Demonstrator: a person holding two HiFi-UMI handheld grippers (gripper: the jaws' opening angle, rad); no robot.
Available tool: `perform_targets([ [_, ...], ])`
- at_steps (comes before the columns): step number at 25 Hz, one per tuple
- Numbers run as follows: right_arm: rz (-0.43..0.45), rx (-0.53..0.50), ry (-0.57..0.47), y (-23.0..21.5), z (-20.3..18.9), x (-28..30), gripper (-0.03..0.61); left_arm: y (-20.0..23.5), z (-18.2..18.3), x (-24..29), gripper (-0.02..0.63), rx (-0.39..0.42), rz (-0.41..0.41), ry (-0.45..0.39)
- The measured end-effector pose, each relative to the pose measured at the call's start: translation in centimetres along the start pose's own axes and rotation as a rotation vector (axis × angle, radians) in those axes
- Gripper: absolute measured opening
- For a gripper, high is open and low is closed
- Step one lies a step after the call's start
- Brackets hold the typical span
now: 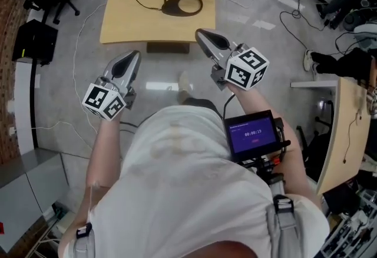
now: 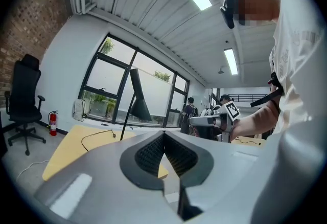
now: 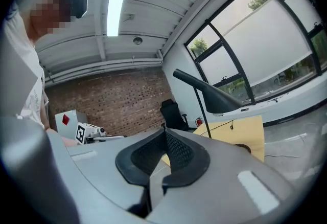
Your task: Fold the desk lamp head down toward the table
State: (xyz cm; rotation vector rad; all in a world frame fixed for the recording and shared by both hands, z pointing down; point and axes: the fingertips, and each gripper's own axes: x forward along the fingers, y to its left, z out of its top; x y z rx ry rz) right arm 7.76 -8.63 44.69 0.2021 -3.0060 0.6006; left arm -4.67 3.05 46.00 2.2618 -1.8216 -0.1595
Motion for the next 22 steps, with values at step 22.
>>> perform_targets([
  [22, 0.047, -0.045, 0.056, 2.1, -2.6, 0.3, 0.012, -0.6, -1.3, 1.4, 0.002, 0.036, -0.022, 0.020],
])
